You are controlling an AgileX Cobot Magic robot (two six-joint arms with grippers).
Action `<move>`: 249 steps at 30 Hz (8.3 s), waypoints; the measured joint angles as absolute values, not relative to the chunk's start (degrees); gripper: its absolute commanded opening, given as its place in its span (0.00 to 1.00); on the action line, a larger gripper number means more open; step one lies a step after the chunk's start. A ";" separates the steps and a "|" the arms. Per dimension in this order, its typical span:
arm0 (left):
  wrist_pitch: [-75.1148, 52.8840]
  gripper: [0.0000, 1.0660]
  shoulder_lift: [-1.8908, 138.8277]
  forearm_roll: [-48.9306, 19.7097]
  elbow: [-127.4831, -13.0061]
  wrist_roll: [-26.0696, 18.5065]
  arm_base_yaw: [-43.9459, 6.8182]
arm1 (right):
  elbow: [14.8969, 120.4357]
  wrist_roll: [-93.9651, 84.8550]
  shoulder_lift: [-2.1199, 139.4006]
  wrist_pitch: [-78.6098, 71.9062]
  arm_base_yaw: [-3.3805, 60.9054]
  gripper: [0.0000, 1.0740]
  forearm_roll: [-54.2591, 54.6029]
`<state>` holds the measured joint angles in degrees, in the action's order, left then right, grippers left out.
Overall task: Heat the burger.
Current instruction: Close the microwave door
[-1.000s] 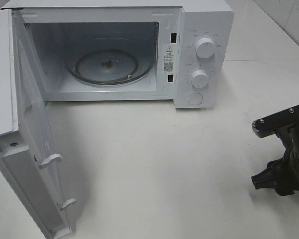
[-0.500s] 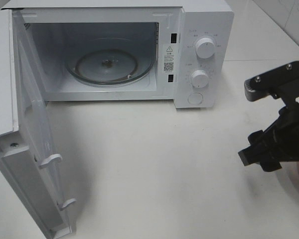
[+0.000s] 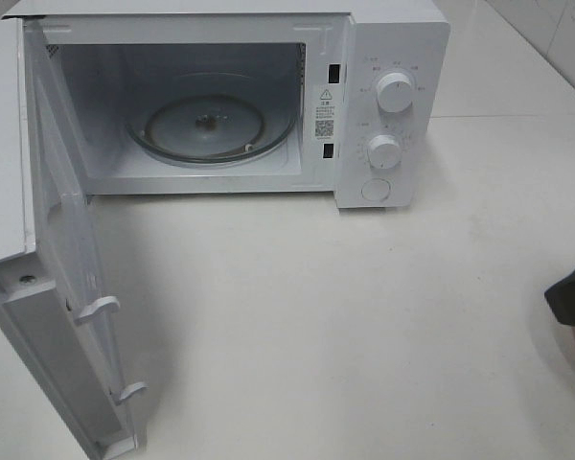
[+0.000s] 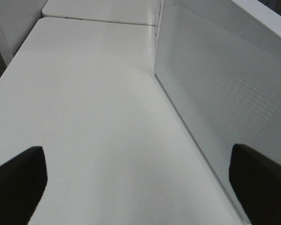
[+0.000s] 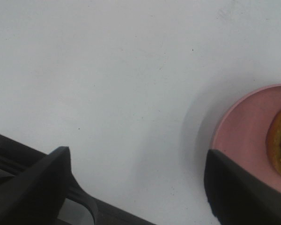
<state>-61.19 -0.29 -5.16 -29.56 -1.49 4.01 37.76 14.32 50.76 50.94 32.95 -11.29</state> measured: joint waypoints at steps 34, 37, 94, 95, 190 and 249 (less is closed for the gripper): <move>-61.19 0.92 -0.29 -5.16 -29.56 -1.49 4.01 | 29.22 1.15 9.80 56.67 10.26 0.71 0.00; -61.19 0.92 -0.29 -5.16 -29.56 -1.49 4.01 | 29.05 -0.40 6.93 56.72 7.05 0.71 0.46; -61.19 0.92 -0.29 -5.16 -29.56 -1.49 4.01 | 28.88 -1.20 -0.23 57.07 1.03 0.70 0.52; -61.19 0.92 -0.29 -5.16 -29.56 -1.49 4.01 | 28.88 -1.20 -0.23 57.07 1.03 0.70 0.52; 48.24 0.00 89.78 4.35 -25.78 9.74 -26.64 | 28.88 -1.20 -0.23 57.07 1.03 0.70 0.52; 42.69 0.00 114.59 8.65 -63.25 11.52 -35.87 | 28.88 -1.20 -0.23 57.07 1.03 0.70 0.52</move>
